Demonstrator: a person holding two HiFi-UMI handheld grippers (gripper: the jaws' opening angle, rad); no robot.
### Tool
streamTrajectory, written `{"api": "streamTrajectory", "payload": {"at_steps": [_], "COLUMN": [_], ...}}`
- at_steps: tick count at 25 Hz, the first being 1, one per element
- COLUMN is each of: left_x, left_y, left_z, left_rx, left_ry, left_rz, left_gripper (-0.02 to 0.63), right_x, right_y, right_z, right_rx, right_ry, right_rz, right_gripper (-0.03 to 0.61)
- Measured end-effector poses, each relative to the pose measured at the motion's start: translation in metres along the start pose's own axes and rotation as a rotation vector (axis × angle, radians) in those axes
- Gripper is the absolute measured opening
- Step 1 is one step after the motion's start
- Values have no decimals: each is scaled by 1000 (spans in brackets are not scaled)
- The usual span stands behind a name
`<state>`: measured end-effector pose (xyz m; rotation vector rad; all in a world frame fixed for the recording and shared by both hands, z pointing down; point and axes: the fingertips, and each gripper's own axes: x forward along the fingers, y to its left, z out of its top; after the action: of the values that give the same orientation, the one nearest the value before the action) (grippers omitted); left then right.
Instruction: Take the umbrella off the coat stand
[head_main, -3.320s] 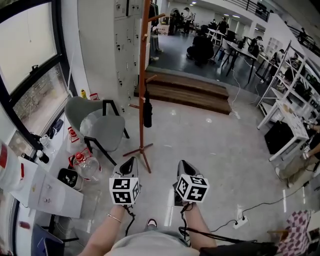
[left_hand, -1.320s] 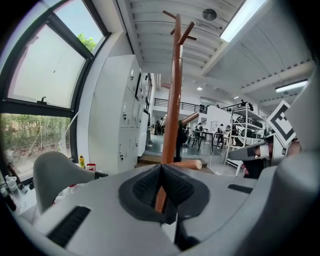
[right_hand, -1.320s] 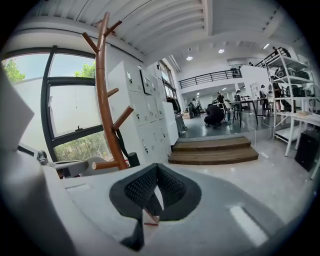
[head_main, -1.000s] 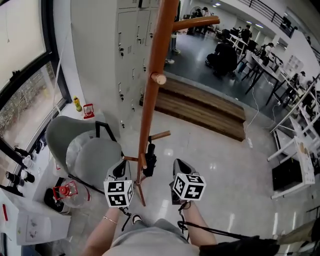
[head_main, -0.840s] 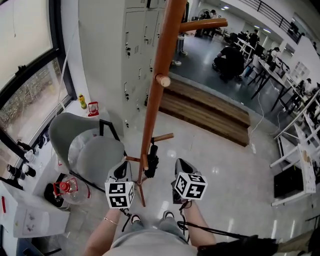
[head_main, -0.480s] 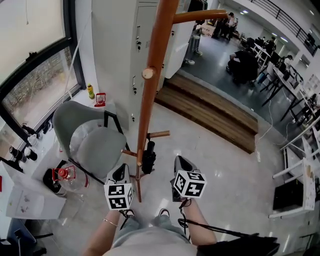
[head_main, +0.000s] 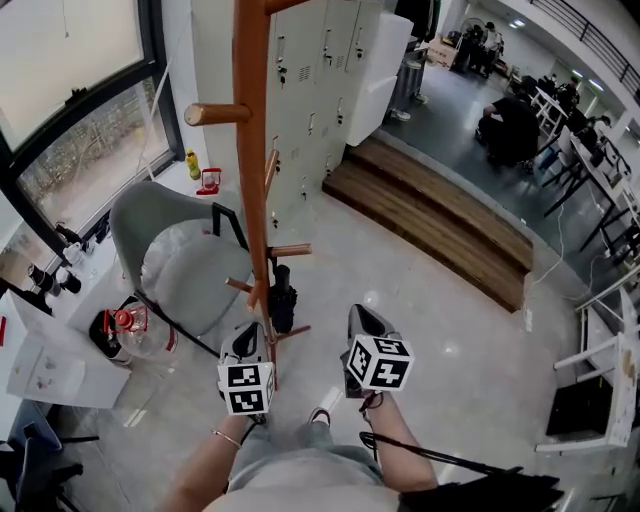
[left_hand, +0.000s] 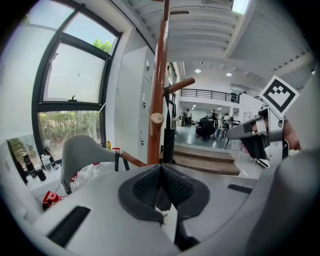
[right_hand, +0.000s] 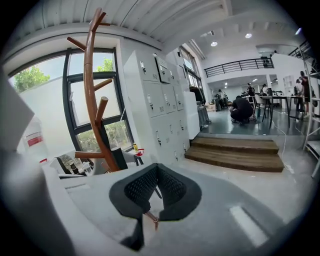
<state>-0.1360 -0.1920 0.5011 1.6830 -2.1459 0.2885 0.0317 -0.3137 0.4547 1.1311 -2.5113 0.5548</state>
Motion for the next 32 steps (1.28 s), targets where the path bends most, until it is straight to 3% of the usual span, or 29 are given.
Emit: {"api": "streamTrajectory", "payload": {"at_steps": [5, 15, 22, 32], "left_x": [10, 48, 72, 95], "left_y": [-15, -39, -36, -35], "left_z": [0, -46, -79, -111], "left_rx": [-18, -61, -126, -165], "left_ry": [-9, 44, 83, 131], "left_rz": [62, 169, 187, 191], "left_gripper": [3, 3, 3, 3], "right_x": [4, 44, 65, 79], "right_y": [-23, -55, -65, -80], "right_z": [-13, -51, -78, -116], "right_rx": [3, 10, -35, -6], "right_ry": [28, 79, 100, 148], "right_rz": [38, 97, 92, 76], "right_gripper": [5, 5, 5, 5]}}
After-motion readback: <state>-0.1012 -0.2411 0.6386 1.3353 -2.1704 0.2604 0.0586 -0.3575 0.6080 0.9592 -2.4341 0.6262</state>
